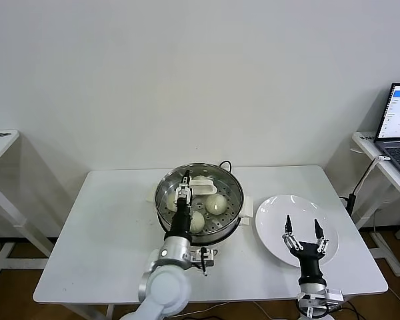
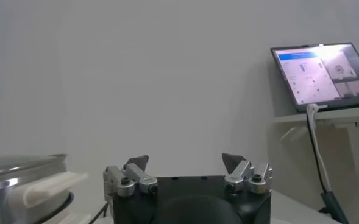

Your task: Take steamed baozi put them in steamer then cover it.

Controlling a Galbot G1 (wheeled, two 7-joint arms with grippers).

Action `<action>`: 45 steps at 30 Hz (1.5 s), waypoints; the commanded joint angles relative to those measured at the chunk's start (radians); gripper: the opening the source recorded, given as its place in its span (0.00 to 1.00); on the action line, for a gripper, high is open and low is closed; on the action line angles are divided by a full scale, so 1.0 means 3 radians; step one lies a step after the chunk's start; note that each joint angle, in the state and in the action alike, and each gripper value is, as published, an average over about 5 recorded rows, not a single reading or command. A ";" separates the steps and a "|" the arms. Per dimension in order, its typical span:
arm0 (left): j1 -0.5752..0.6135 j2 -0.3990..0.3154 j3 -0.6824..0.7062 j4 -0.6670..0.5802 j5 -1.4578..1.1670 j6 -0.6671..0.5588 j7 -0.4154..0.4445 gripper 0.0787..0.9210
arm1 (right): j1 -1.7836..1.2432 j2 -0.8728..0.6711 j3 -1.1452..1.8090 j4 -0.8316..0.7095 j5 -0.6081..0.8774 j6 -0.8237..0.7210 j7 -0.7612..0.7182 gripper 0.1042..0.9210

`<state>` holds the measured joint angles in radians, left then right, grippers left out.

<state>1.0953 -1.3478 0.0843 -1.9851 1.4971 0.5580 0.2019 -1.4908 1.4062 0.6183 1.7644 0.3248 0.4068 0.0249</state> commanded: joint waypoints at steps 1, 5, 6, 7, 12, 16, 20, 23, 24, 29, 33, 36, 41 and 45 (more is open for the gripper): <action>0.0858 0.0336 -0.0452 -0.1157 -0.0967 -0.0233 -0.0507 0.87 | 0.0006 -0.0023 0.0000 0.0037 -0.0001 -0.0044 0.0012 0.88; 0.1226 0.0346 -0.1125 -0.1365 -0.2424 -0.0674 -0.1052 0.88 | -0.0019 -0.0044 0.0004 0.0211 0.0003 -0.0226 0.0017 0.88; 0.1276 0.0318 -0.1312 -0.1360 -0.2774 -0.0806 -0.1120 0.88 | -0.0030 -0.0049 0.0006 0.0263 0.0004 -0.0278 0.0014 0.88; 0.1315 0.0277 -0.1507 -0.1318 -0.3088 -0.0952 -0.1168 0.88 | -0.0041 -0.0055 0.0007 0.0315 0.0001 -0.0330 0.0012 0.88; 0.1358 0.0031 -0.2353 -0.0835 -0.4021 -0.1357 -0.0983 0.88 | -0.0087 -0.0065 0.0003 0.0531 -0.0044 -0.0555 -0.0015 0.88; 0.1443 -0.0121 -0.2638 -0.0551 -0.4311 -0.1648 -0.0720 0.88 | -0.0126 -0.0067 0.0000 0.0677 -0.0044 -0.0618 -0.0046 0.88; 0.1565 -0.0181 -0.2622 -0.0407 -0.4361 -0.1828 -0.0624 0.88 | -0.0153 -0.0071 0.0016 0.0756 -0.0050 -0.0688 -0.0050 0.88; 0.1631 -0.0215 -0.2557 -0.0391 -0.4356 -0.1901 -0.0600 0.88 | -0.0172 -0.0066 0.0018 0.0789 -0.0053 -0.0690 -0.0052 0.88; 0.1647 -0.0226 -0.2539 -0.0401 -0.4354 -0.1910 -0.0598 0.88 | -0.0180 -0.0064 0.0016 0.0801 -0.0055 -0.0690 -0.0054 0.88; 0.1700 -0.0233 -0.2481 -0.0473 -0.4347 -0.1938 -0.0605 0.88 | -0.0220 -0.0055 0.0011 0.0858 -0.0097 -0.0698 -0.0061 0.88; 0.1714 -0.0250 -0.2477 -0.0504 -0.4343 -0.1960 -0.0620 0.88 | -0.0239 -0.0047 0.0009 0.0879 -0.0132 -0.0694 -0.0062 0.88; 0.1719 -0.0257 -0.2466 -0.0478 -0.4333 -0.1978 -0.0624 0.88 | -0.0248 -0.0038 0.0004 0.0890 -0.0151 -0.0694 -0.0063 0.88; 0.1718 -0.0269 -0.2444 -0.0444 -0.4276 -0.1998 -0.0632 0.88 | -0.0258 -0.0031 0.0007 0.0894 -0.0169 -0.0697 -0.0061 0.88; 0.1710 -0.0276 -0.2420 -0.0454 -0.4267 -0.2003 -0.0632 0.88 | -0.0275 -0.0019 0.0013 0.0897 -0.0189 -0.0699 -0.0055 0.88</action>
<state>1.5916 -1.4207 -0.6228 -2.1312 0.2509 -0.0124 0.0085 -1.5667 1.3975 0.6204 2.0179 0.2778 0.2064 0.0074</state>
